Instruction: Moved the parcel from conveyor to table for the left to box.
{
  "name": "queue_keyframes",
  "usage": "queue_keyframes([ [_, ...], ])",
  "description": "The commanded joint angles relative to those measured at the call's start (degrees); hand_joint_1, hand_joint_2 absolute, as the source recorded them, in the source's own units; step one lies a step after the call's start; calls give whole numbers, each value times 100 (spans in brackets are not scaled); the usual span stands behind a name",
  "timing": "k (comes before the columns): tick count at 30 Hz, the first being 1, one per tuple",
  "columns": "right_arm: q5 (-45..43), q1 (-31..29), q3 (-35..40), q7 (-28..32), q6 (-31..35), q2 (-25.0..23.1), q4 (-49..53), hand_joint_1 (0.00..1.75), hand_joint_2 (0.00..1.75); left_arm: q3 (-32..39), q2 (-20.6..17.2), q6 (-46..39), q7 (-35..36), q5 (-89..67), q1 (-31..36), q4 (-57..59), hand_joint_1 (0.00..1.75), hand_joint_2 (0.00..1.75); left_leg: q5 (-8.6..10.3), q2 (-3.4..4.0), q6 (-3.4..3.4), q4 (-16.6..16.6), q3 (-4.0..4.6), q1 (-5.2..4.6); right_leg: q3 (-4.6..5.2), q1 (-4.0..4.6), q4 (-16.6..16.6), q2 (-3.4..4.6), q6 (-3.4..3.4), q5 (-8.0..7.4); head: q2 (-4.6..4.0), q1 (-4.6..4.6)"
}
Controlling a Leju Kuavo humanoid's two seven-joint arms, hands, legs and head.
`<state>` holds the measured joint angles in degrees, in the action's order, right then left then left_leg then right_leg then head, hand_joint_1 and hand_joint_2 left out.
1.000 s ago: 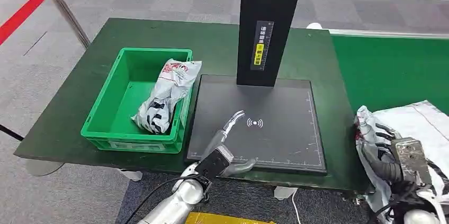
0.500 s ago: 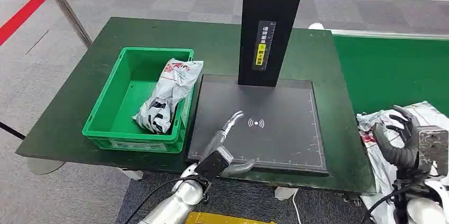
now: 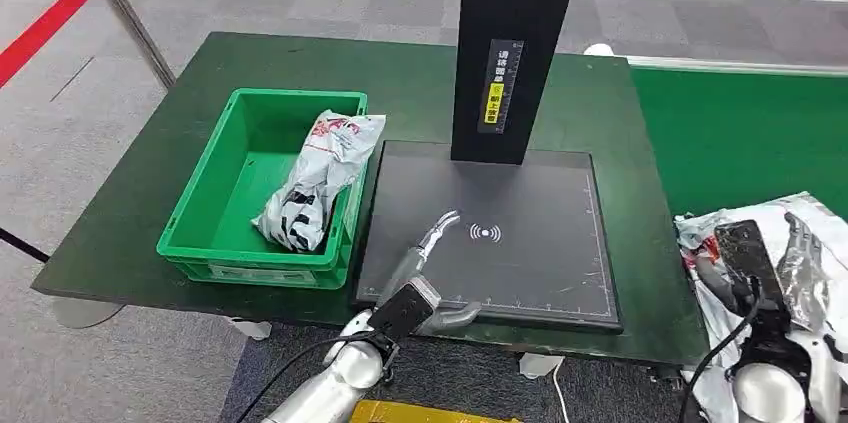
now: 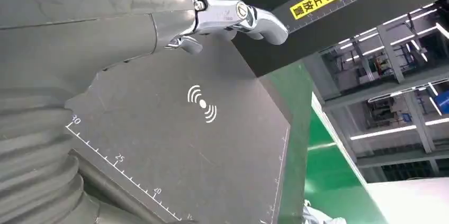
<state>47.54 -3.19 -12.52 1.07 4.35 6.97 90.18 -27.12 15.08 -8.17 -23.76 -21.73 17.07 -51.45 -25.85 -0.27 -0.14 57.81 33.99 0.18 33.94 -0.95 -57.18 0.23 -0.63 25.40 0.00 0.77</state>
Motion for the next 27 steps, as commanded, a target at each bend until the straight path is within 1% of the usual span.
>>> queue_keyframes([
  [1, 47, -79, 276, -52, 15, 204, -373, 0, 175, 128, -68, 36, 34, -42, -144, 72, 0, 175, -4, 15, -2, -9, -17, 2, -13, 3, 11, 12, 4, -1, 0, 0],
  [4, 47, -79, 276, -52, 15, 204, -373, 0, 175, 128, -68, 36, 34, -42, -144, 72, 0, 175, -4, 14, -2, -10, -18, 1, -14, 2, 11, 11, 4, 0, 0, 0],
  [5, 422, -109, 292, -356, 12, 224, -443, 0, 175, 138, -58, 61, 38, -42, -146, 77, 0, 175, -4, 18, -3, -15, -24, 2, -20, 4, 17, 14, 5, -2, 0, 0],
  [7, 747, -123, 157, -566, -41, 233, -585, 0, 175, 152, -36, 116, 57, -60, -169, 63, 0, 175, -4, 18, -2, -12, -21, 3, -18, 4, 16, 14, 4, -2, 0, 0],
  [8, 846, -102, 114, -626, -175, 275, -696, 0, 175, 145, -22, 139, 63, -70, -182, 57, 0, 175, -4, 12, -1, -8, -16, 4, -15, 5, 12, 9, 3, -1, 0, 0],
  [10, 1012, -96, -16, -757, -305, 263, -940, 0, 175, 129, -7, 165, 84, -95, -215, 37, 0, 175, -2, 10, -1, -19, -28, 4, -29, 6, 26, 5, 4, -2, 0, 0],
  [12, 1043, -95, -78, -748, -374, 244, -1083, 0, 175, 117, -8, 190, 96, -106, -226, 32, 0, 175, -3, 8, -1, -16, -25, 5, -26, 6, 24, 4, 3, -2, 0, 0],
  [13, 1066, -137, -115, -753, -448, 231, -1275, 0, 175, 109, -12, 203, 105, -114, -241, 16, 0, 175, -1, 11, -1, -30, -39, 6, -41, 8, 41, 4, 5, -5, 0, 0],
  [16, 1016, -299, -225, -719, -556, 269, -1928, 0, 175, 68, -27, 245, 140, -143, -302, -53, 0, 175, -4, 9, -1, -13, -25, 5, -25, 6, 22, 6, 3, -2, 0, 0],
  [17, 980, -377, -279, -695, -535, 285, -2111, 0, 175, 59, -27, 251, 155, -150, -304, -55, 0, 175, -2, 10, -1, -19, -30, 6, -31, 7, 29, 6, 4, -3, 0, 0],
  [18, 1046, -508, -317, -712, -476, 351, -2507, 0, 175, 40, -24, 270, 163, -154, -298, -34, 0, 175, -3, 7, 0, -11, -22, 4, -22, 5, 19, 4, 2, -1, 0, 0],
  [20, 1233, -683, -300, -702, -298, 435, -2947, 0, 175, 27, -17, 282, 170, -160, -290, -7, 0, 175, -2, 15, 0, -22, -35, 6, -35, 7, 34, 10, 3, -6, 0, 0],
  [22, 1233, -683, -300, -702, -298, 435, -2947, 0, 175, 27, -17, 282, 170, -160, -290, -7, 0, 175, -2, 16, 1, -19, -30, 1, -28, 3, 27, 11, 2, -5, 0, 0],
  [23, 1401, -731, -245, -796, -220, 491, -3053, 0, 175, 22, -14, 290, 170, -161, -282, 6, 0, 175, -4, 10, 0, -8, -19, 2, -19, 3, 15, 7, 1, -1, 0, 0],
  [25, 1767, -939, -239, -978, -29, 558, -3424, 0, 175, 22, -2, 286, 161, -166, -267, 32, 0, 175, -2, 15, 1, -18, -28, 0, -27, 2, 27, 8, 3, -5, 0, 2],
  [27, 1966, -1181, -264, -930, 87, 627, -3838, 0, 175, 33, -12, 257, 142, -150, -284, 28, 0, 175, -2, 18, 2, -19, -30, 2, -28, 3, 27, 12, 3, -5, 0, 0],
])
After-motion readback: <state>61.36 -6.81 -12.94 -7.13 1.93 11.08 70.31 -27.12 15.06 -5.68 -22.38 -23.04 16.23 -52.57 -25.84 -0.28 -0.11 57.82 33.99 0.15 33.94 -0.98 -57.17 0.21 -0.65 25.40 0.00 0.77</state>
